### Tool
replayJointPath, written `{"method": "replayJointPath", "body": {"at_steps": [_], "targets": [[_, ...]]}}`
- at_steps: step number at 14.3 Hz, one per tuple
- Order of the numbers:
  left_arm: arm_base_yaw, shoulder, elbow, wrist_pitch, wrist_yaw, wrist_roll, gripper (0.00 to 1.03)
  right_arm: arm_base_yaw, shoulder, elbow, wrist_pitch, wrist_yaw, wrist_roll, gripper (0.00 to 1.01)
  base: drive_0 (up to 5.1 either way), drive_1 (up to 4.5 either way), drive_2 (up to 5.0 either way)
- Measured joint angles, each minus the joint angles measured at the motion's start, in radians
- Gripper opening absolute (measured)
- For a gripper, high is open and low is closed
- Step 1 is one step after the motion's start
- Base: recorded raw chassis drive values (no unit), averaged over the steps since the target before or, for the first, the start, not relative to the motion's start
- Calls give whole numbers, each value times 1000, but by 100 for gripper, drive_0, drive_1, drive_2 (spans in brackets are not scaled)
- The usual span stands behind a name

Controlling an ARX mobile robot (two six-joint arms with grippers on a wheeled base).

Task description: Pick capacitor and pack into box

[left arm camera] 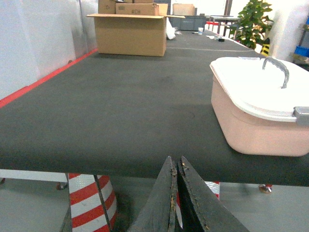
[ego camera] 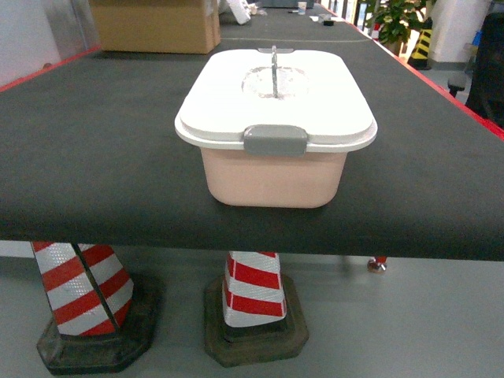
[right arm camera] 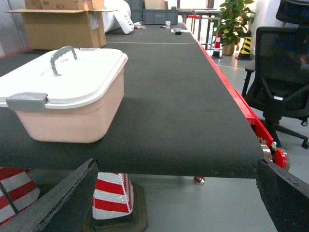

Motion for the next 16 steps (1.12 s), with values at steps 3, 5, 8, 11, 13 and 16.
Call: {"method": "replayJointPath", "body": {"at_steps": [3, 5, 8, 11, 13, 16], "targets": [[0, -42, 0, -43, 0, 0, 2, 0, 0, 0, 0, 0, 0, 98, 0, 0, 0], [0, -66, 0, -67, 0, 0, 2, 0, 0, 0, 0, 0, 0, 98, 0, 0, 0], [0, -228, 4, -223, 0, 0, 2, 0, 0, 0, 0, 0, 0, 98, 0, 0, 0], [2, -228, 1, -244, 0, 0, 4, 0, 0, 0, 0, 0, 0, 98, 0, 0, 0], [2, -228, 1, -245, 0, 0, 51, 0, 0, 0, 0, 0, 0, 98, 0, 0, 0], [2, -228, 1, -245, 0, 0, 85, 0, 0, 0, 0, 0, 0, 98, 0, 0, 0]]}}
